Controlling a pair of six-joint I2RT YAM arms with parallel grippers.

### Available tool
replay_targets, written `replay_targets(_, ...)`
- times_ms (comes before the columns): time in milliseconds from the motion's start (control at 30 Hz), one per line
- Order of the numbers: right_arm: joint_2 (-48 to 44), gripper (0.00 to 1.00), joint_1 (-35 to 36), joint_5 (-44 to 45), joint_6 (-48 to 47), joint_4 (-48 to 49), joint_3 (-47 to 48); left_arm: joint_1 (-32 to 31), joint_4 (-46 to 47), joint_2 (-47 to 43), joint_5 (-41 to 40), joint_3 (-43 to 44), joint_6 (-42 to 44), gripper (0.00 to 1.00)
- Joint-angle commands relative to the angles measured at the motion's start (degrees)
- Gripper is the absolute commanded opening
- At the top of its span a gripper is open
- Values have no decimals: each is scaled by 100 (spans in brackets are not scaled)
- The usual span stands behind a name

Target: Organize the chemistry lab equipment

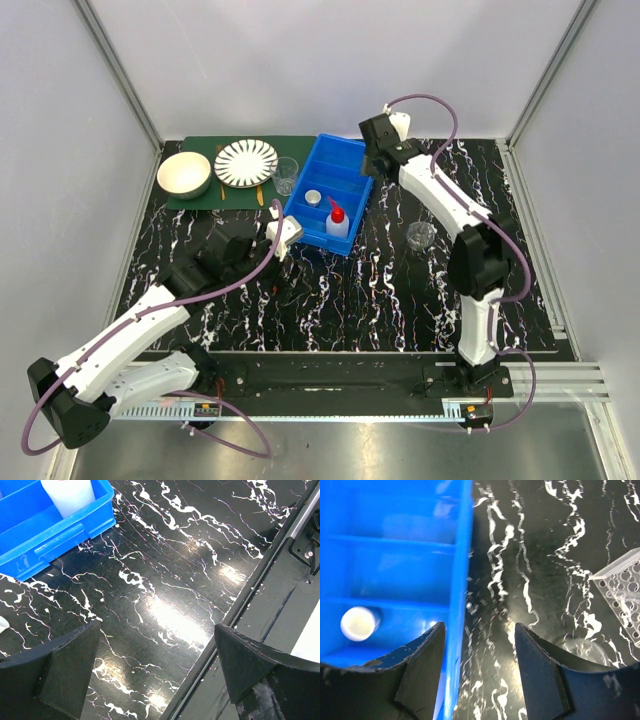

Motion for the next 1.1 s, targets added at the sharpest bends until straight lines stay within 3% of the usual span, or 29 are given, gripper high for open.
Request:
replay_targets(0, 669, 63, -258, 59, 249, -190, 486, -3, 181, -98, -3, 17, -21, 99)
replay_targets(333, 1496, 62, -346, -257, 275, -252, 1233, -3, 182, -37, -21, 9, -21, 99)
replay_targets(1067, 1672, 57, -346, -960, 398, -15, 900, -3, 173, -37, -12, 17, -21, 99)
